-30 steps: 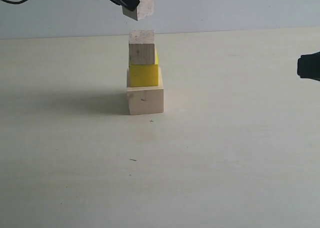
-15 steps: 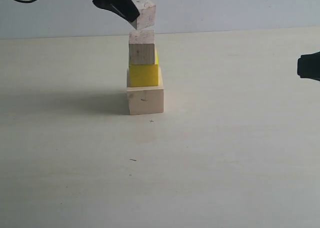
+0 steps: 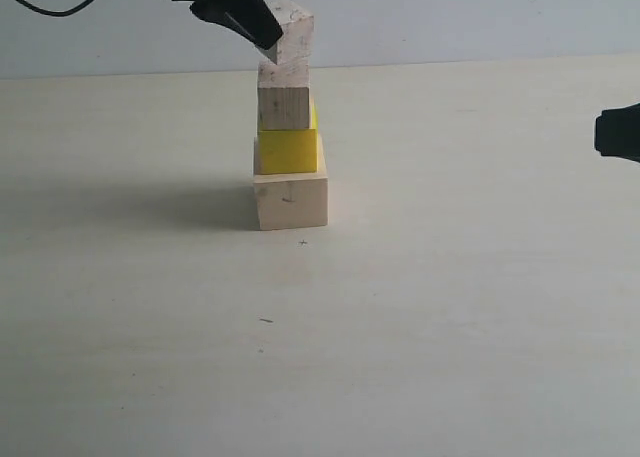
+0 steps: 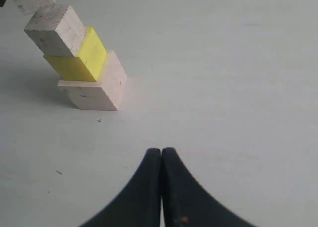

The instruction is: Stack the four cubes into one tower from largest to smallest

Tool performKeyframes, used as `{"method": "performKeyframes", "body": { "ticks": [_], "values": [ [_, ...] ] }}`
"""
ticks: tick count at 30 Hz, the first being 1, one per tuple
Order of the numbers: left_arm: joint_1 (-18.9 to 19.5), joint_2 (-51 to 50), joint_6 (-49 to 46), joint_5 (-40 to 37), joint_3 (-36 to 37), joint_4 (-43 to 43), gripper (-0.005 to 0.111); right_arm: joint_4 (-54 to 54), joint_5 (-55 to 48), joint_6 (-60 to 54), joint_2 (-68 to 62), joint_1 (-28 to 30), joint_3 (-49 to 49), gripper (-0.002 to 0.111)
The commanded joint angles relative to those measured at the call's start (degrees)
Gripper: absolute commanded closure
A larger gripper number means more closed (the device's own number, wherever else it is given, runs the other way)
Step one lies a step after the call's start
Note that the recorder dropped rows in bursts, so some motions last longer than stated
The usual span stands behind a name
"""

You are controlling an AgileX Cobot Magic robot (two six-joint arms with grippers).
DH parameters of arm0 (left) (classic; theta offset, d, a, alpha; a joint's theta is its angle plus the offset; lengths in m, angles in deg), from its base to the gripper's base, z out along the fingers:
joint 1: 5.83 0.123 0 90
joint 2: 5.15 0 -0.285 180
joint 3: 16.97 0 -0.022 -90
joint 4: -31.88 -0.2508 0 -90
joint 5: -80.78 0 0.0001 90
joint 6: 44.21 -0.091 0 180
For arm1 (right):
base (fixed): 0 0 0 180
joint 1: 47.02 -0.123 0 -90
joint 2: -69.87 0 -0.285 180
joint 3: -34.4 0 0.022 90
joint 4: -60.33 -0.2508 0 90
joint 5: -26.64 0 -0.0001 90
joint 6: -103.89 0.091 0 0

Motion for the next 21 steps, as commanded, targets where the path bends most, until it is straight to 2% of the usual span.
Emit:
{"method": "performKeyframes", "body": {
  "ticks": [1, 5, 10, 21],
  "values": [
    [-0.13, 0.54, -5.34, 0.21, -0.34, 1.29, 0.107, 0.10, 0.83, 0.22, 0.28, -0.06, 0.24, 0.108],
    [-0.13, 0.54, -13.65, 0.21, -0.34, 0.70, 0.107, 0.10, 0.60, 0.22, 0.28, -0.06, 0.24, 0.108],
    [-0.13, 0.54, -14.96, 0.21, -0.34, -6.81, 0.107, 0.10, 0.60, 0.22, 0.28, -0.06, 0.24, 0.108],
    [-0.13, 0.95, -15.09, 0.21, -0.34, -1.29, 0.107, 0.10, 0.71, 0.22, 0.03, -0.06, 0.24, 0.108]
  ]
}}
